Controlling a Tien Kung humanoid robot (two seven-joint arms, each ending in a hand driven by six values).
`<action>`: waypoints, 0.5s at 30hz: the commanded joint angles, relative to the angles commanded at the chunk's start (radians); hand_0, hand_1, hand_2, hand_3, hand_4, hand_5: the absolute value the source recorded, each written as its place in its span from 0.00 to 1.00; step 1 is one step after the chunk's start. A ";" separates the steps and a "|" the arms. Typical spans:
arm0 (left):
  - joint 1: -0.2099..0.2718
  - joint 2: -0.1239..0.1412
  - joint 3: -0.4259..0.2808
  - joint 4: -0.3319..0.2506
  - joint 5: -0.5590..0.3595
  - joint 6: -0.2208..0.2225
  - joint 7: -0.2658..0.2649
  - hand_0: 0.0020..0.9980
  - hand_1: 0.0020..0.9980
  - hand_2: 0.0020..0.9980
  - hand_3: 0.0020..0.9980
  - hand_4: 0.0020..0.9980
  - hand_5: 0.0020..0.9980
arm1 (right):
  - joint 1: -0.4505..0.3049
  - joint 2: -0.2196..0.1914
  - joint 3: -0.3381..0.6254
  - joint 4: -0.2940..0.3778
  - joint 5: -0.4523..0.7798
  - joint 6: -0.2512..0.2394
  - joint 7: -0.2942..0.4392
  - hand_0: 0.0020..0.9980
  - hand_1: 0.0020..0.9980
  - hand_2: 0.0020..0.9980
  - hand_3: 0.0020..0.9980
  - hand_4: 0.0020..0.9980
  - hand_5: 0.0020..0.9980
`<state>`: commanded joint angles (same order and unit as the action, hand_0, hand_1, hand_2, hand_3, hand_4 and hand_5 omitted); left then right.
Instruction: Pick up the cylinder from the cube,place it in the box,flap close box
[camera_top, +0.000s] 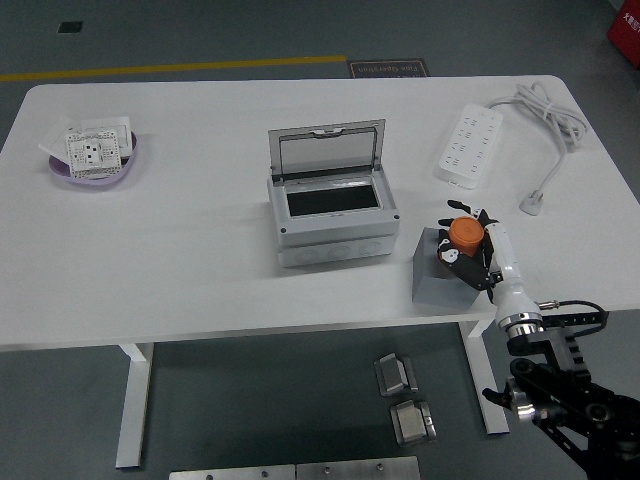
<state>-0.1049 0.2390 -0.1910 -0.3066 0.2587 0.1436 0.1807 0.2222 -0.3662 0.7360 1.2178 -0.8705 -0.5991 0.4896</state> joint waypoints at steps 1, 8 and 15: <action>0.000 0.000 0.000 0.000 -0.001 0.000 0.000 0.66 0.66 0.61 0.65 0.63 0.42 | 0.001 0.000 0.000 0.000 -0.001 -0.001 0.000 0.78 0.67 0.57 0.50 0.00 0.00; 0.003 0.000 0.003 0.001 -0.006 -0.002 -0.002 0.66 0.66 0.61 0.65 0.63 0.42 | 0.011 -0.003 0.003 0.013 -0.026 -0.008 -0.012 0.79 0.68 0.60 0.52 0.00 0.00; 0.002 0.000 0.002 0.000 -0.007 -0.003 -0.003 0.66 0.66 0.61 0.65 0.63 0.42 | 0.024 -0.013 0.003 0.036 -0.057 -0.012 -0.035 0.79 0.68 0.62 0.52 0.00 0.00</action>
<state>-0.1025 0.2387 -0.1889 -0.3064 0.2520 0.1408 0.1781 0.2462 -0.3791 0.7393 1.2534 -0.9274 -0.6108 0.4548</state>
